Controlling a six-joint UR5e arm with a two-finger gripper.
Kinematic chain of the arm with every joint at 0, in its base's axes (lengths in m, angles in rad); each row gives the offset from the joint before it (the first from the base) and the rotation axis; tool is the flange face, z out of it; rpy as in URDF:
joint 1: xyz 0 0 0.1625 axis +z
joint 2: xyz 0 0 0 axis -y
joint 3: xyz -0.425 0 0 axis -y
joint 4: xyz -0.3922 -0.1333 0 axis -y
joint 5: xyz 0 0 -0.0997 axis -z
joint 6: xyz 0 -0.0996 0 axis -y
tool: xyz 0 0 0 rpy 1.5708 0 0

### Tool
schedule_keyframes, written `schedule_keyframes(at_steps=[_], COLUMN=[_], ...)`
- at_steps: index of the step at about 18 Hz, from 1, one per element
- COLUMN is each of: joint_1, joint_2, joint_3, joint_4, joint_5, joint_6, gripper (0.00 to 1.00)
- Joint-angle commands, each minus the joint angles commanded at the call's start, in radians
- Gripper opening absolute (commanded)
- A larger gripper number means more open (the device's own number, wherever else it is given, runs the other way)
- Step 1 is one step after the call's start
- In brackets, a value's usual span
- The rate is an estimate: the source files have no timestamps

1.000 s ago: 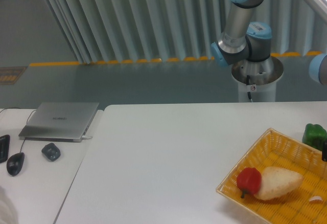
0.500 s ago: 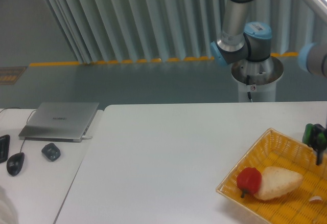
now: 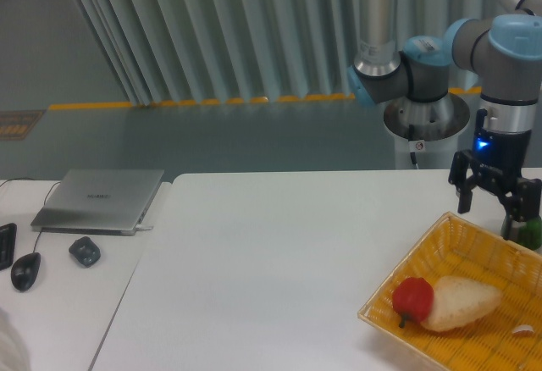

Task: Place the yellow pepper in a basket

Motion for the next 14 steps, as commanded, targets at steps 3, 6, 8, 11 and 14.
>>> schedule_keyframes(at_steps=[3,6,8,11,14], joint_1=[0.043,0.1,0.1,0.086,0.069], joint_2=[-0.008,-0.026,-0.037,-0.046,-0.052], joint_3=[0.003,0.011,0.014,0.014,0.011], joint_4=[-0.014,-0.043,-0.049,-0.052,-0.061], joint_5=[0.019,0.054,0.149,0.189,0.189], joint_6=[0.083,0.253,0.301,0.315,0.315], gripper=[1.0,1.0,1.0,1.0,1.0])
